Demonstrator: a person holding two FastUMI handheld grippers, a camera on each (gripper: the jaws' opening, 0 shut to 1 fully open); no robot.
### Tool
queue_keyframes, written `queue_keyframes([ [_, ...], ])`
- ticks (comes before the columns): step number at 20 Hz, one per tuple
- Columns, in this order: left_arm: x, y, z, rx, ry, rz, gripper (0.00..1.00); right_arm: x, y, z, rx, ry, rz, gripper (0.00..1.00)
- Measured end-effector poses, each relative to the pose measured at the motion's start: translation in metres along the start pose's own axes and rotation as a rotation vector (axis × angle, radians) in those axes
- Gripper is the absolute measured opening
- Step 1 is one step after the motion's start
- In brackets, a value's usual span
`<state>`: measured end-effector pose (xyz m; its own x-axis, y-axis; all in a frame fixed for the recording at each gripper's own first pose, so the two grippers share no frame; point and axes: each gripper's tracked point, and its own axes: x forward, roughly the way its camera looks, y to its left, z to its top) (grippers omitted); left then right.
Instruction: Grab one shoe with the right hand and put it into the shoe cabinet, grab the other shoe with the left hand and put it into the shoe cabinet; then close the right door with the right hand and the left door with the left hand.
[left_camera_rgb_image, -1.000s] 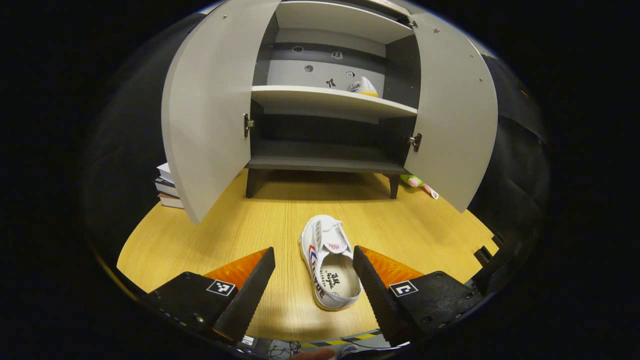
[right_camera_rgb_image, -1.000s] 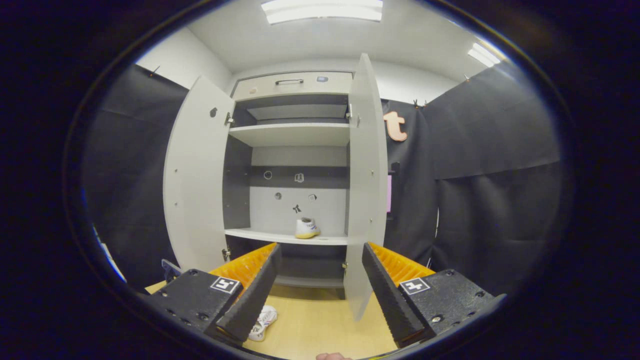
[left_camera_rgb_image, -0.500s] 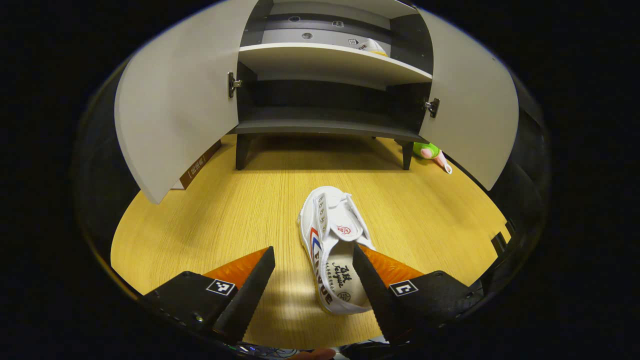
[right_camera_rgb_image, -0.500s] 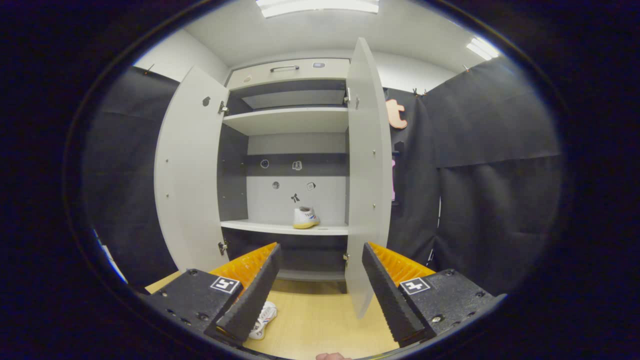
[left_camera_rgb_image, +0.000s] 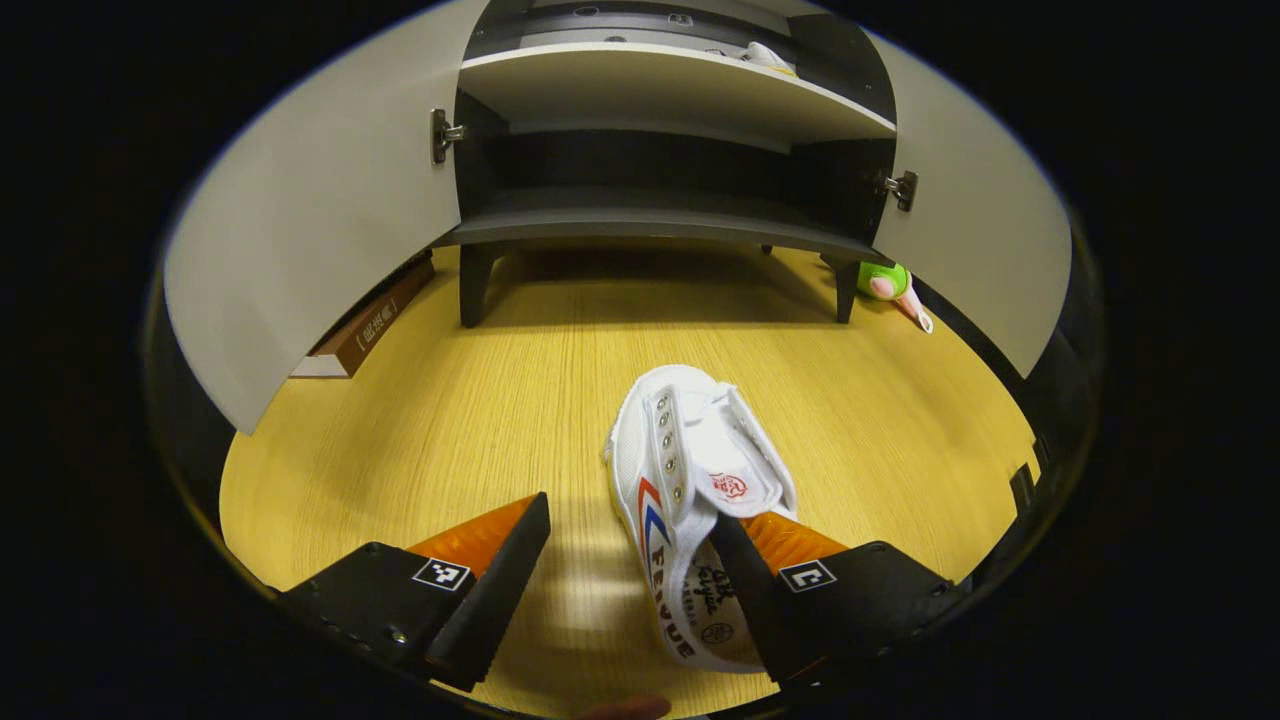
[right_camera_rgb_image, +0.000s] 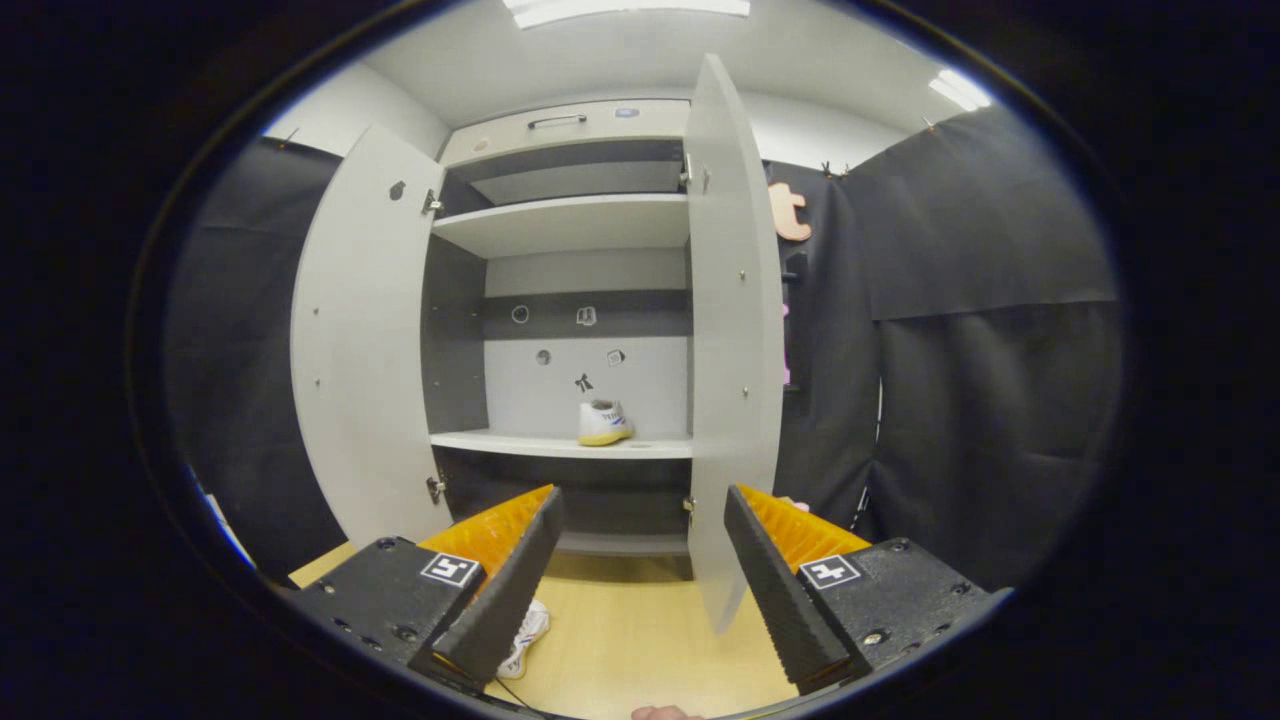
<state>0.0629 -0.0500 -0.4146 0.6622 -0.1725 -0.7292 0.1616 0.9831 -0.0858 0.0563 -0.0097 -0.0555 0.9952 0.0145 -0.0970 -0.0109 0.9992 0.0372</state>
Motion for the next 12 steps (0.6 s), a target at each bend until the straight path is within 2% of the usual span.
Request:
queue_keyframes([
  [6,0.022,0.004,0.001,0.003,0.047,-0.005,0.96,0.011,-0.003,-0.007,0.009,0.021,-0.005,1.00],
  [12,0.030,0.002,0.005,-0.001,0.039,-0.031,0.96,0.020,0.001,-0.014,0.003,0.041,0.003,1.00],
])
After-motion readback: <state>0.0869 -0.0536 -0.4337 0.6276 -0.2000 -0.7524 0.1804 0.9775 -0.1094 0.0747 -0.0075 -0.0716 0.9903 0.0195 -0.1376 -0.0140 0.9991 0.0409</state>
